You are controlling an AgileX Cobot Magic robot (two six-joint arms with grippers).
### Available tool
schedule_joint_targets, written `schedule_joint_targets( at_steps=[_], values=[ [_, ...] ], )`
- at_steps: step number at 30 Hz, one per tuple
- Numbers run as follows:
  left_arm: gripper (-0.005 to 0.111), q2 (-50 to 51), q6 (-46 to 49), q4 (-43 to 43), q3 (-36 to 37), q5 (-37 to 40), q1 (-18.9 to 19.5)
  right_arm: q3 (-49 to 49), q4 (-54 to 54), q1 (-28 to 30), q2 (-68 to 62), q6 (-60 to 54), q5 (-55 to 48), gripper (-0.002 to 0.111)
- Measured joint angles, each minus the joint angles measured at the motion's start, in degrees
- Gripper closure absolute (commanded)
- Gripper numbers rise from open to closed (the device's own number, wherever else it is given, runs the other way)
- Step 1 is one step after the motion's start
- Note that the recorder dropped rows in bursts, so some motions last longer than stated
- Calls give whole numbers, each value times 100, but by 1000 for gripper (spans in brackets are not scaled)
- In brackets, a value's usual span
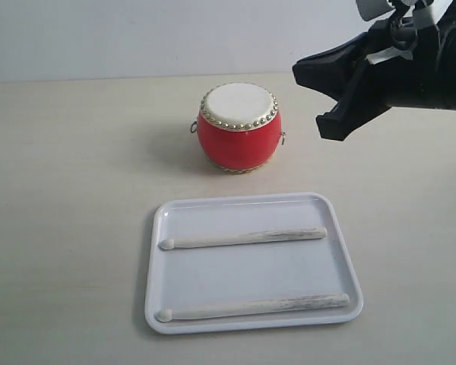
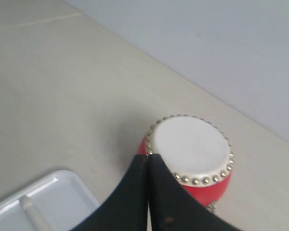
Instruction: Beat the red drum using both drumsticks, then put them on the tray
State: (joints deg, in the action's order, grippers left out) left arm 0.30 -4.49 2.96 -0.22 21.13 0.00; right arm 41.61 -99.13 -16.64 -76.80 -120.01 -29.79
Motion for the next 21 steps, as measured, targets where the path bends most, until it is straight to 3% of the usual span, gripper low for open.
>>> schedule_joint_targets(
  at_steps=[8,12,21],
  values=[
    [107,0,0,0,0,0,0,0,19,0,0,26,386,108],
    [107,0,0,0,0,0,0,-94,31,0,355,828,631,108],
    [107,0,0,0,0,-4,0,-1118,40,119,3648,1576,1889,108]
  ],
)
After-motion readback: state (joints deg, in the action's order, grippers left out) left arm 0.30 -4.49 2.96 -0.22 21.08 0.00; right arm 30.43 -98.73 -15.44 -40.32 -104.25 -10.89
